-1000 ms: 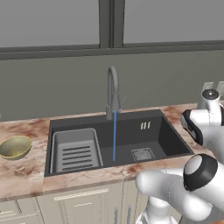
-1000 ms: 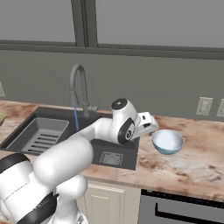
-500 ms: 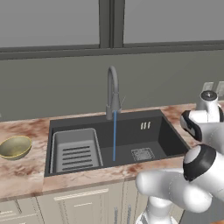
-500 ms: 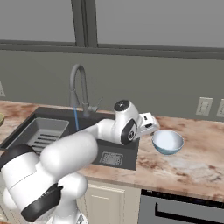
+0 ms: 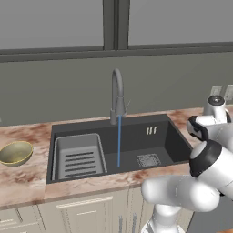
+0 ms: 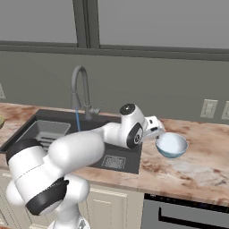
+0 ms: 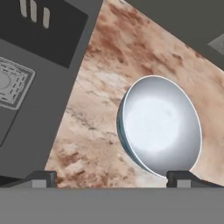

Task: Rinse each bowl for a few seconds and place them down in the sink or on the counter.

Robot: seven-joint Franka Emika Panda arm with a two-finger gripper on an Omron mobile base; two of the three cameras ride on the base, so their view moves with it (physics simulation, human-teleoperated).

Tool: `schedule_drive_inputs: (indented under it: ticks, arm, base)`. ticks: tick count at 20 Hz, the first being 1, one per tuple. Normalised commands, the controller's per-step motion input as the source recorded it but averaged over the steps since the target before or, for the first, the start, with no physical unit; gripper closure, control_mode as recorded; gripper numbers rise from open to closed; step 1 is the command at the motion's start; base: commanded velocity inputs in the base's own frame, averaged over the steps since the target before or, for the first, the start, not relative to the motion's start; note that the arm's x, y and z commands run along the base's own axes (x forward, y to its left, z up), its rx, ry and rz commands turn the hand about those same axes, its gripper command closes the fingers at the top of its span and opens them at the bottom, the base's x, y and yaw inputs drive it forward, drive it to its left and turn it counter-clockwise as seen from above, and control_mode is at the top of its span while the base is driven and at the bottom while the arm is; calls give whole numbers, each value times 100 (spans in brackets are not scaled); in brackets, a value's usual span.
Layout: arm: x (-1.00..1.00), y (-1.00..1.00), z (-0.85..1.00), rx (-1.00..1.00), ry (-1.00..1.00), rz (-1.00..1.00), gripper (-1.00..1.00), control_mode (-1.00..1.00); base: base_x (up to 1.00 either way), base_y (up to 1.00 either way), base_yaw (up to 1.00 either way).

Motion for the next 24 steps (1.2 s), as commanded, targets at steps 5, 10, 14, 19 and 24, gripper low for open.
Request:
schedule_drive_inputs:
  ticks: [5, 10, 14, 19, 24]
  arm:
    - [10, -7, -11, 0, 0, 0, -100, -100]
    - [8, -7, -12, 0, 0, 0, -100, -100]
    - [6, -7, -12, 0, 0, 0, -100, -100]
    - [6, -7, -12, 0, 0, 0, -100, -100]
    - [10, -7, -12, 0, 0, 0, -100, -100]
  base:
    - [0, 0, 0]
    - [0, 0, 0]
    - [0, 0, 0]
    - [0, 0, 0]
    - [0, 0, 0]
